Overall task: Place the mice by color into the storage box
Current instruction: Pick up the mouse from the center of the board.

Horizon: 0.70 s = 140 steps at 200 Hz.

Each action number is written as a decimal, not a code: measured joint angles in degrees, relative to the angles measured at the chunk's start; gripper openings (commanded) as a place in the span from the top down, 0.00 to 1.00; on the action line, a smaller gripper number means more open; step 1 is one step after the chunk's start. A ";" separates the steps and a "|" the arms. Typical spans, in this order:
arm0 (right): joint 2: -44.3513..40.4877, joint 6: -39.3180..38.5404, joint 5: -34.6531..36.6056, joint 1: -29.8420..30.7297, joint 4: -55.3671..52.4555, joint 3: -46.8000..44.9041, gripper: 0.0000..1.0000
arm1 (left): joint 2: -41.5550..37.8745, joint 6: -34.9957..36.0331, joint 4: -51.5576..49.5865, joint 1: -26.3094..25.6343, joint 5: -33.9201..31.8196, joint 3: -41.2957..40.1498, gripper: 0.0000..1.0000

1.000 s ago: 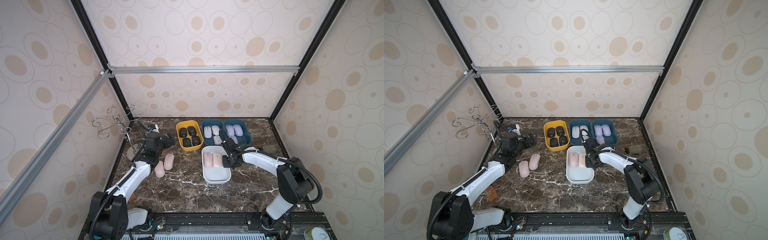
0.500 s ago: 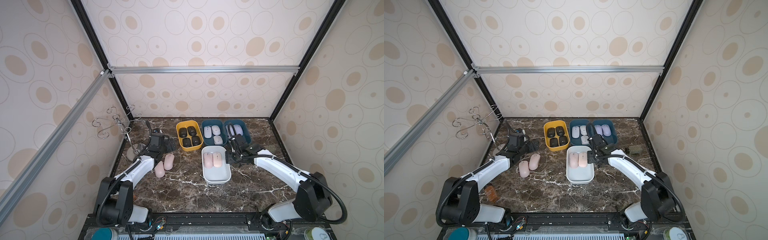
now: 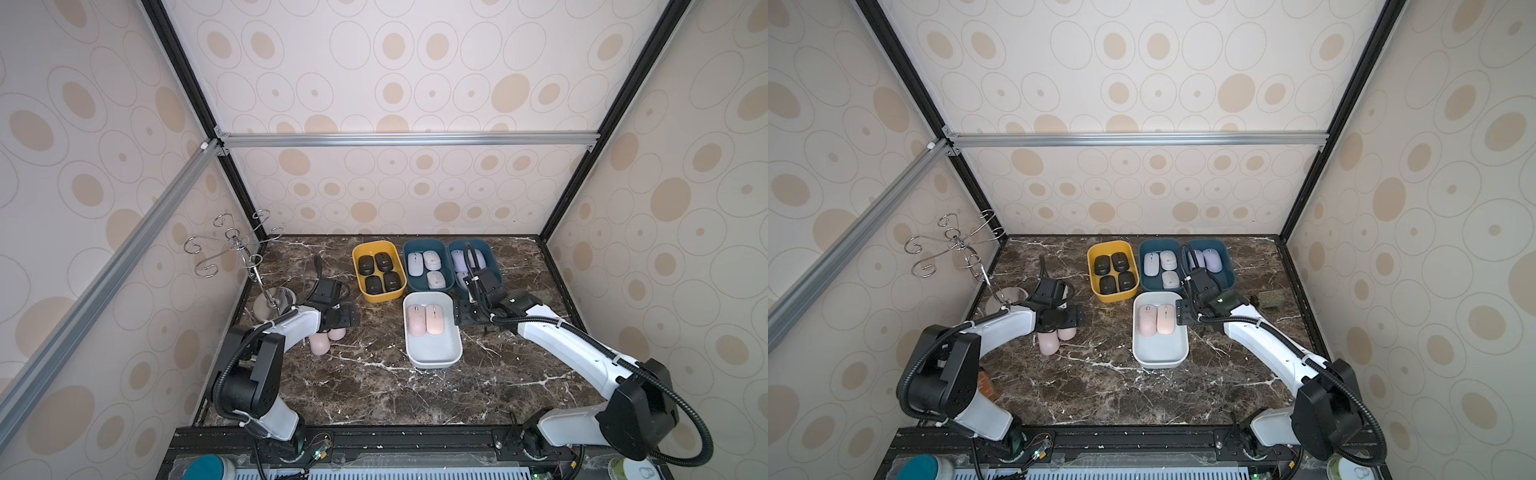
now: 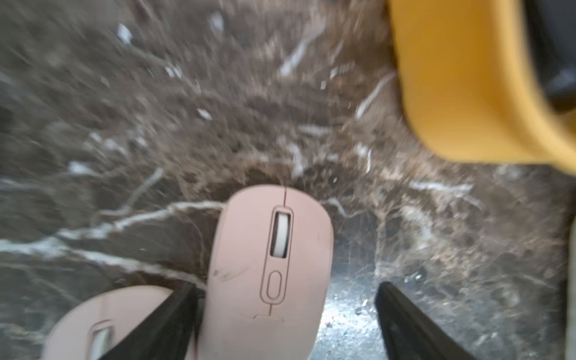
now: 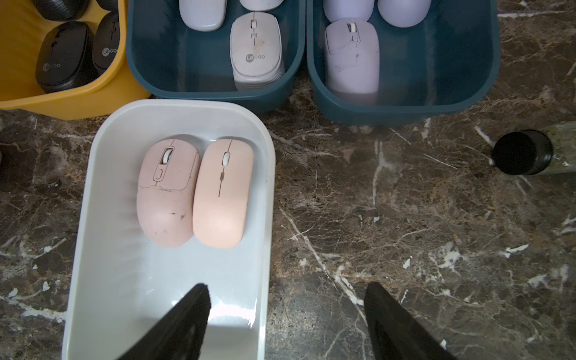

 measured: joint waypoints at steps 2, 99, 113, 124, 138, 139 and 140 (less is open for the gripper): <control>0.00 -0.02 -0.02 0.00 0.07 -0.09 0.20 | 0.35 -0.04 -0.20 -0.02 0.02 0.11 0.21; -1.75 -0.20 0.22 0.00 1.33 -1.60 0.23 | 0.74 -0.59 -4.46 -4.42 -1.03 4.57 0.56; -1.75 -0.17 0.50 0.00 1.44 -1.66 0.23 | -2.23 -2.05 -5.44 -6.49 -1.53 5.27 0.58; -1.79 -0.15 0.87 0.00 1.49 -1.77 0.22 | -5.62 -3.98 -6.25 -9.16 -2.16 5.92 0.61; -1.95 0.04 1.49 -0.11 1.73 -2.10 0.23 | -9.70 -6.97 -6.67 -13.84 -3.54 7.30 0.62; -1.95 0.04 1.51 -0.13 1.75 -2.10 0.23 | -9.88 -7.13 -6.67 -14.05 -3.58 7.41 0.62; -1.97 0.07 1.55 -0.13 1.73 -2.12 0.23 | -10.21 -7.43 -6.67 -14.49 -3.63 7.58 0.62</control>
